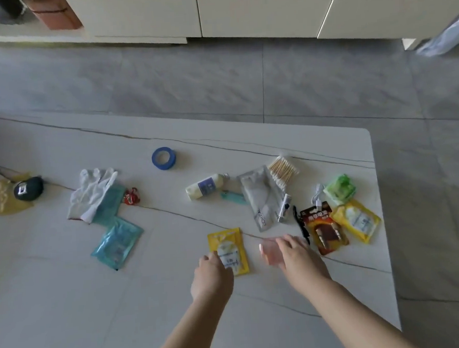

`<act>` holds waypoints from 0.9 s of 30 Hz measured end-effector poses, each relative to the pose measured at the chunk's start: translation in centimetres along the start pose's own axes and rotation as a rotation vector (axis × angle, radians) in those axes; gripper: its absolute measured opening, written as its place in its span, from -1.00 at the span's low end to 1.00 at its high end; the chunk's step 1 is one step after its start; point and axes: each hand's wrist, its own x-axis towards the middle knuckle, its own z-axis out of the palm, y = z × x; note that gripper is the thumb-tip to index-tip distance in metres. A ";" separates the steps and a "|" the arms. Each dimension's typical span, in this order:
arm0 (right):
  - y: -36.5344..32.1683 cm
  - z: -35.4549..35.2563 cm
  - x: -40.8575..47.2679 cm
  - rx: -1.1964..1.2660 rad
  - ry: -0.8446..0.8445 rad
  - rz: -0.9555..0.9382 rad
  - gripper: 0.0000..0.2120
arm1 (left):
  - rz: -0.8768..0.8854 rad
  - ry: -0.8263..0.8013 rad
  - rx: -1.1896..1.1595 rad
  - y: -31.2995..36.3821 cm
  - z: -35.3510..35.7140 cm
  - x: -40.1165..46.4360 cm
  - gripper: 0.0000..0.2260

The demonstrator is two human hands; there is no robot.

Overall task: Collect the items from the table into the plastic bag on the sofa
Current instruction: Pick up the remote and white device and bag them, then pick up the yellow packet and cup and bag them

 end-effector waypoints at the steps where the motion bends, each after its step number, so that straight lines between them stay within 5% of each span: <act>1: 0.2 0.8 1.1 -0.031 0.004 -0.007 -0.47 | -0.024 0.024 -0.001 0.3 0.5 1.0 -0.65; 7: 0.8 3.3 3.8 -0.124 0.143 0.020 -0.36 | -0.142 0.163 -0.013 1.2 3.0 4.3 -0.39; 10: 0.6 3.3 3.6 -0.145 0.159 -0.027 -0.55 | -0.172 0.178 0.008 1.3 3.4 4.8 -0.39; 13: 0.7 2.8 4.0 0.132 0.288 0.025 -0.68 | -0.198 0.188 -0.001 1.5 3.5 4.7 -0.48; 16: 0.5 1.0 5.7 0.496 0.311 0.192 -0.60 | -0.225 0.199 -0.081 1.5 3.5 4.9 -0.39; 21: 0.1 -0.5 9.0 0.510 0.311 0.324 -0.57 | -0.226 0.207 -0.052 1.4 3.5 5.6 -0.31; 27: -0.7 -0.8 9.6 0.371 0.330 0.329 -0.61 | -0.176 0.198 -0.009 1.5 3.7 5.7 -0.55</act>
